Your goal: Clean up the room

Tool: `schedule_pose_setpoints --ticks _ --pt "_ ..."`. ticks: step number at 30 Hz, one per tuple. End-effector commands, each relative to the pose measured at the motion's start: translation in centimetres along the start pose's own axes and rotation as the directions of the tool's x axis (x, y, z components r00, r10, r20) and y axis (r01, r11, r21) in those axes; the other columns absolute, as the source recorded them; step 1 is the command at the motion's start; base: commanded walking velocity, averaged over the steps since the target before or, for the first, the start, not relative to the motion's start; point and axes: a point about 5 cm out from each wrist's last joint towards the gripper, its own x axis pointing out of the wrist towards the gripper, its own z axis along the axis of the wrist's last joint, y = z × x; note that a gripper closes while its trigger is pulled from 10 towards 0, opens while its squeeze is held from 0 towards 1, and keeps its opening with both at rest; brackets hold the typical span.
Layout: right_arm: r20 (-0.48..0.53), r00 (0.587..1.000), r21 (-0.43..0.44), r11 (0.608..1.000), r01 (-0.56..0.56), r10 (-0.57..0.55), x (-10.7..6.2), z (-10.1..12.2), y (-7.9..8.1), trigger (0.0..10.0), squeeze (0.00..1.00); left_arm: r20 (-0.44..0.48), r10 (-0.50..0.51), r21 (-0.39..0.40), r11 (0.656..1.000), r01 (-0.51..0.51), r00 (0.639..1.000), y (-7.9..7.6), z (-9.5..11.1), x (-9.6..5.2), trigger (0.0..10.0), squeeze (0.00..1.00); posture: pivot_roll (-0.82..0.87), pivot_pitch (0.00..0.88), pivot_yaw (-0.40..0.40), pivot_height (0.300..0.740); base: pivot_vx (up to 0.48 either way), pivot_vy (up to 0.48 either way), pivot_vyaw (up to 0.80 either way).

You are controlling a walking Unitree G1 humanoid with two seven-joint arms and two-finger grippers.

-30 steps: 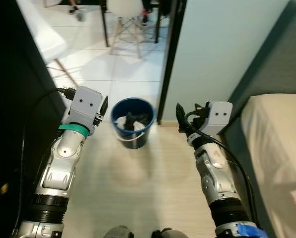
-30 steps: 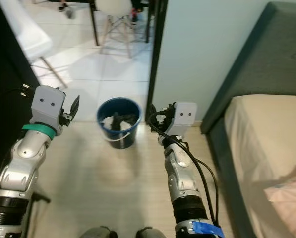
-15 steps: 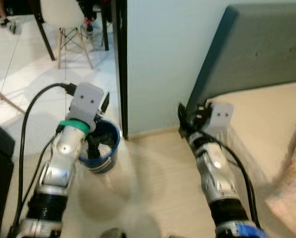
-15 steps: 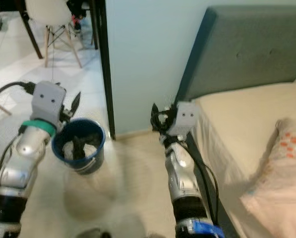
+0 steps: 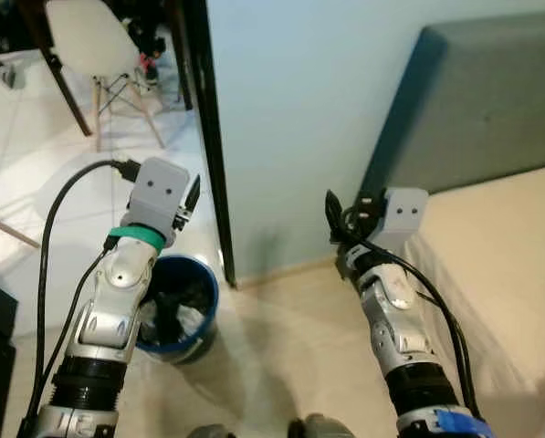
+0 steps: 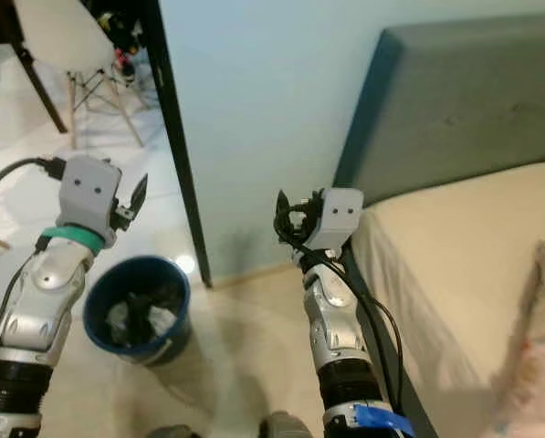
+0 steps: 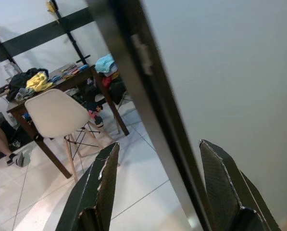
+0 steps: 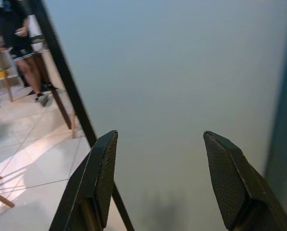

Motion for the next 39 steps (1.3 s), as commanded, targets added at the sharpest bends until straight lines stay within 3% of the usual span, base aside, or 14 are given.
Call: schedule_pose_setpoints --ticks 1,8,14,39 --pt "-0.019 1.000 0.002 1.000 -0.005 0.006 -0.22 -0.51 0.22 10.0 0.00 -0.025 -0.001 -0.011 1.000 0.001 1.000 0.09 -0.51 -0.23 10.0 0.00 0.03 0.009 0.041 0.740 0.000 0.000 -0.69" --pt "-0.021 1.000 0.008 1.000 -0.004 0.004 -0.21 -0.53 0.21 10.0 0.00 -0.019 -0.008 -0.026 1.000 0.008 1.000 0.04 -0.38 -0.25 10.0 0.00 0.03 0.009 0.040 0.740 0.000 0.000 -0.72" --pt "-0.019 1.000 0.007 1.000 -0.006 0.006 -0.18 -0.51 0.20 10.0 0.00 -0.059 -0.017 -0.087 0.996 0.012 0.998 0.00 -0.80 -0.23 10.0 0.00 0.03 0.009 0.041 0.740 0.000 0.000 -0.74" --pt "0.011 0.999 -0.001 1.000 -0.030 0.031 0.12 0.27 0.48 10.0 0.00 -0.076 0.026 -0.129 0.991 -0.035 0.997 0.86 -0.43 0.40 10.0 0.00 0.04 0.009 0.039 0.740 0.000 0.000 -0.74"
